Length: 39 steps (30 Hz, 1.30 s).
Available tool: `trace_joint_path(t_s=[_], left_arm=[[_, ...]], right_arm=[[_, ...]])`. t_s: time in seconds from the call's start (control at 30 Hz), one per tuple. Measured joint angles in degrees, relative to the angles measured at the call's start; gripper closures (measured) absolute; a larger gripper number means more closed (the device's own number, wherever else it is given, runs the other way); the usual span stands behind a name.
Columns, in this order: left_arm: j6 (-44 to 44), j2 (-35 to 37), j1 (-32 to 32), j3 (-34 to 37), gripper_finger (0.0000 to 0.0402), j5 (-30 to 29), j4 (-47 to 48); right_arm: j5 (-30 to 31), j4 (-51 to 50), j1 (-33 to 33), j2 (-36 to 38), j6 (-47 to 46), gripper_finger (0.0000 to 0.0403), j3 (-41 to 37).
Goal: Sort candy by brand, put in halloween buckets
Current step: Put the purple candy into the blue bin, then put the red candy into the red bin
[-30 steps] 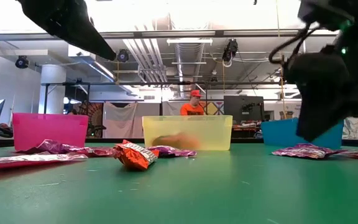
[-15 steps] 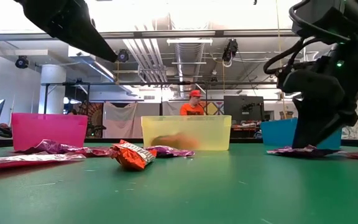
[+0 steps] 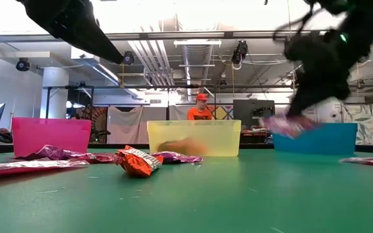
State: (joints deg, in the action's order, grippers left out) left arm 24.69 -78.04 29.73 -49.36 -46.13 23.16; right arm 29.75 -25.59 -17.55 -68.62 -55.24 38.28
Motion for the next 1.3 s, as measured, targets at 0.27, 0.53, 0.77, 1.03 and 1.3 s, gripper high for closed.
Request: trace_joint_path(t_s=[0.27, 0.53, 0.77, 1.03, 1.3], left_arm=[[-0.11, 0.00, 0.00, 0.00, 0.0228, -0.02, -1.12], [0.35, 0.00, 0.00, -0.02, 0.0228, -0.02, -1.63], [1.23, 0.00, 0.00, -0.01, 0.0228, 0.04, -1.73], [1.42, 0.00, 0.00, 0.00, 0.0228, 5.30, -1.70], [3.58, 0.00, 0.09, 0.35, 0.0228, 9.44, -1.70]], right_arm=[[24.35, -25.55, 8.89, 5.60, 0.17, 0.0394, 12.61], [20.48, -40.60, 26.55, -0.95, -4.72, 0.0394, 16.52], [13.19, -41.16, 35.12, -8.21, -3.73, 0.0380, 16.42], [11.77, -41.26, 36.38, -11.32, -2.63, 0.0301, 16.63], [11.72, -40.99, 32.44, -8.30, 0.33, 0.0220, 19.32]])
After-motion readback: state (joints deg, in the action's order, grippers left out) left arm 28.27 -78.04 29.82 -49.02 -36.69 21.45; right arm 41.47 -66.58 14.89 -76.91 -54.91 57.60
